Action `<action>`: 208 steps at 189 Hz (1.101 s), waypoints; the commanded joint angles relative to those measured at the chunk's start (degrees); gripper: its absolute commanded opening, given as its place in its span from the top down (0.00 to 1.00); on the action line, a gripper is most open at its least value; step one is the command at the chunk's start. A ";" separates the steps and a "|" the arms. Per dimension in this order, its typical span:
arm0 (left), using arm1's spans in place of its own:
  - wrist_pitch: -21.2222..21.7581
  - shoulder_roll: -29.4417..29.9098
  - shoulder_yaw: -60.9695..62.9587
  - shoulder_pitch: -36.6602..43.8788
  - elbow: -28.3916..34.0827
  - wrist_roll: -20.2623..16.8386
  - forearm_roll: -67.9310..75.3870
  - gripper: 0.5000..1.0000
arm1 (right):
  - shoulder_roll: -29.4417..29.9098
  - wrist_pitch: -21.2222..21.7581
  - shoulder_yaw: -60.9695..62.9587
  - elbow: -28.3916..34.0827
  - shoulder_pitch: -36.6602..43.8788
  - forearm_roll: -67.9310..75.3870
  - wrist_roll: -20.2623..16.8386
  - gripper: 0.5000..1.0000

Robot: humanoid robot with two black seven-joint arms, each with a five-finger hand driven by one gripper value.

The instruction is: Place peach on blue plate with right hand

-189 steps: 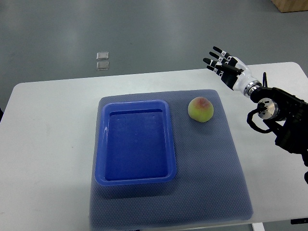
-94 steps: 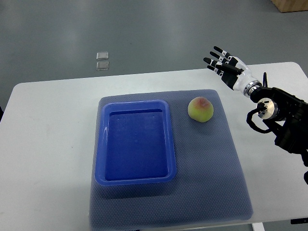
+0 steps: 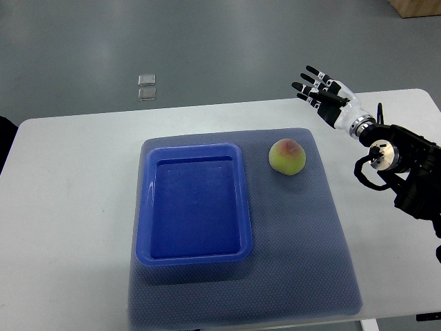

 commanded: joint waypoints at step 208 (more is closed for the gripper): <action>-0.04 0.00 0.09 0.00 0.00 0.00 -0.01 0.00 | -10.11 16.53 -4.44 8.17 12.14 -53.00 0.96 0.15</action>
